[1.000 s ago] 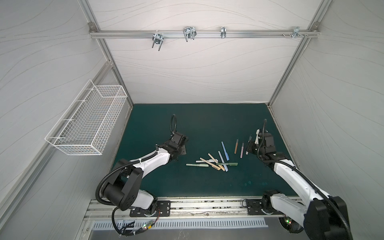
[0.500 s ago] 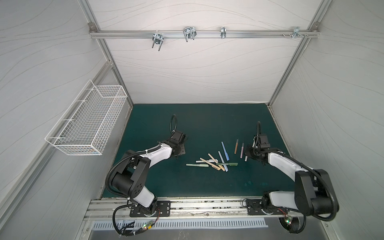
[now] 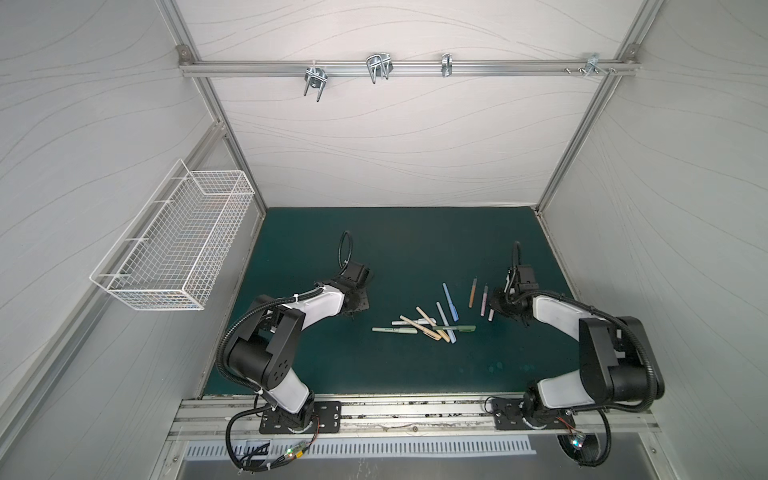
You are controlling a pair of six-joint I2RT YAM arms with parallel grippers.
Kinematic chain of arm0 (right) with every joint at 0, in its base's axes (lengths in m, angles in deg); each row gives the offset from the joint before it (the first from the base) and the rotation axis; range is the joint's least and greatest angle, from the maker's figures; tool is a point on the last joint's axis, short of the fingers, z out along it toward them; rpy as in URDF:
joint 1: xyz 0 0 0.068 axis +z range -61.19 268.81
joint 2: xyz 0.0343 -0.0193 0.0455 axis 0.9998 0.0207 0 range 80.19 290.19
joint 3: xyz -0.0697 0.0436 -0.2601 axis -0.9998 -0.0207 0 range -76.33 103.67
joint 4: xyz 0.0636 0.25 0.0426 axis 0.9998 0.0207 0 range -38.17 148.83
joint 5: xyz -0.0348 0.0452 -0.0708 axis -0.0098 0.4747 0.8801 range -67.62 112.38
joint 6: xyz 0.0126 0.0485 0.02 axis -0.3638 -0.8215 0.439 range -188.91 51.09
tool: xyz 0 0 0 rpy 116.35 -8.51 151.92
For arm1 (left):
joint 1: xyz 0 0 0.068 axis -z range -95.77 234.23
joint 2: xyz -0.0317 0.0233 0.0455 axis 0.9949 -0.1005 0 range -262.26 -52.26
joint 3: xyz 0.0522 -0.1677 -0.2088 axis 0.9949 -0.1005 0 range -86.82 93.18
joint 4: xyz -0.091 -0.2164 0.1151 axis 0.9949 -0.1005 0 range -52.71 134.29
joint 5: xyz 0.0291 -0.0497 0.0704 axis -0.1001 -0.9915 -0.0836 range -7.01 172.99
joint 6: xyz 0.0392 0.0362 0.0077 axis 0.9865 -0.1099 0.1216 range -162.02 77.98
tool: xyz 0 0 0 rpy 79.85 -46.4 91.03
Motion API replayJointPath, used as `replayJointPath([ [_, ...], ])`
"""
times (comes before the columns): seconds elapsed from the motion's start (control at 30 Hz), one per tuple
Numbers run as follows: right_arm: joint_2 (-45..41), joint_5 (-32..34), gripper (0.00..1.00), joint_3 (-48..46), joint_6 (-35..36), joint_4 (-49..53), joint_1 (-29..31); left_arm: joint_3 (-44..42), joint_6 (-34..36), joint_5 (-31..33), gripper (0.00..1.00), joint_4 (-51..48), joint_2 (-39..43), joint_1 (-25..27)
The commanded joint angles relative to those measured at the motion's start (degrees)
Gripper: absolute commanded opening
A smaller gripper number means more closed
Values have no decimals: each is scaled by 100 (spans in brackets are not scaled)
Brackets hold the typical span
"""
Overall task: Open the pen caps
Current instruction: 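Release the pink cap beside the other caps while the right gripper sets the pen down, then reach the right gripper into the pen pile and grasp the light blue pen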
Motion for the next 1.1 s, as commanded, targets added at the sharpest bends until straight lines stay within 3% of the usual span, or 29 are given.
replayJointPath([
  [0.0, 156, -60, 17, 55, -119, 32, -57, 183, -38, 40, 19, -44, 96, -23],
  [0.13, 94, -23, 30, 59, -107, 52, -55, 156, -49, 16, 30, -25, 169, -22],
  [0.37, -673, 147, 38, -94, -42, 64, 23, -94, 82, -227, 40, 408, 638, -14],
  [0.6, -2451, 815, 42, -359, 477, 167, 695, -704, 230, -518, 48, 1130, 1779, 196],
  [0.77, -3402, 213, 41, -542, 822, -74, 1178, -1133, 461, -826, 50, 1759, 2587, 582],
  [0.9, -3345, 101, 39, -476, 1145, -265, 1624, -1215, 708, -1232, 50, 2113, 2780, 888],
  [1.07, -2546, -31, 36, -7, 1442, -31, 2118, -1265, 795, -1692, 50, 2438, 2733, 942],
])
